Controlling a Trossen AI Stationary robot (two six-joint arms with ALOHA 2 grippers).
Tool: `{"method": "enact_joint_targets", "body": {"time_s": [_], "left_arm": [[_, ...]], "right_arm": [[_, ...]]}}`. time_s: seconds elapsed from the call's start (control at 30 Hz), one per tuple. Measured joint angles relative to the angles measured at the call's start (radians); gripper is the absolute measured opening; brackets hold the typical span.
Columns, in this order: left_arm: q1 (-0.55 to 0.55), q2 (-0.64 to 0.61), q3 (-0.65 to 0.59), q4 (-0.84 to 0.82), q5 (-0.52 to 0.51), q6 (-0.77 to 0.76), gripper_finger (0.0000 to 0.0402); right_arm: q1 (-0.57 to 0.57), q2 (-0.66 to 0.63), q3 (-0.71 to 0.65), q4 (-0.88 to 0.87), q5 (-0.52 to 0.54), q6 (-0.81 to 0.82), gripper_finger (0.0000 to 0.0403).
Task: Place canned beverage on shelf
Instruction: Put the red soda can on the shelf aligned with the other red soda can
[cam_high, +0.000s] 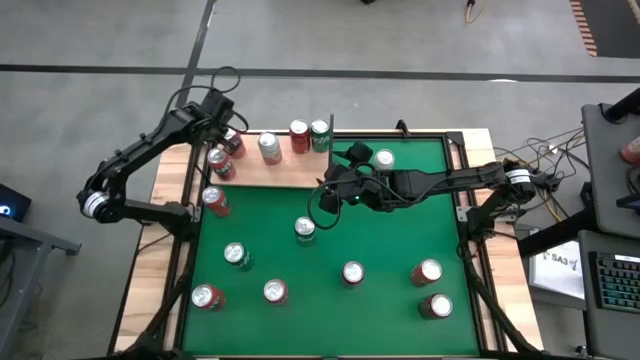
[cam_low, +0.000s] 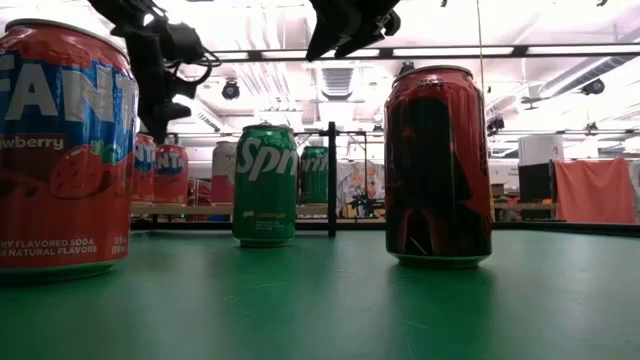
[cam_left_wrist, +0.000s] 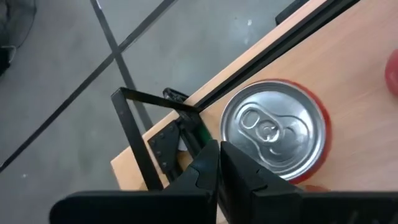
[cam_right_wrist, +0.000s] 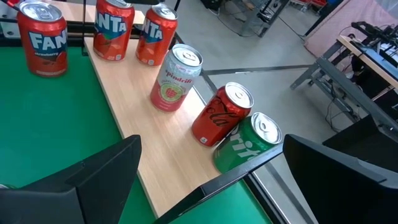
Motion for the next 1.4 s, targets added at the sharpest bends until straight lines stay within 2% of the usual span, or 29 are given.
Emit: {"method": "enact_joint_targets", "body": {"time_s": [0.3, 1.03, 1.27, 1.4], "left_arm": [[-0.001, -0.014, 0.0, 0.004, 0.142, -0.015, 0.0], [-0.002, -0.048, -0.012, -0.091, 0.141, -0.045, 0.0], [-0.002, -0.07, -0.012, -0.069, 0.14, -0.073, 0.0], [-0.008, -0.072, -0.013, -0.017, 0.211, -0.089, 0.0]], "right_arm": [[0.0, 0.0, 0.0, 0.0, 0.0, 0.0, 0.0384], [0.0, 0.0, 0.0, 0.0, 0.0, 0.0, 0.0384], [0.0, 0.0, 0.0, 0.0, 0.0, 0.0, 0.0384], [0.0, 0.0, 0.0, 0.0, 0.0, 0.0, 0.0384]]}}
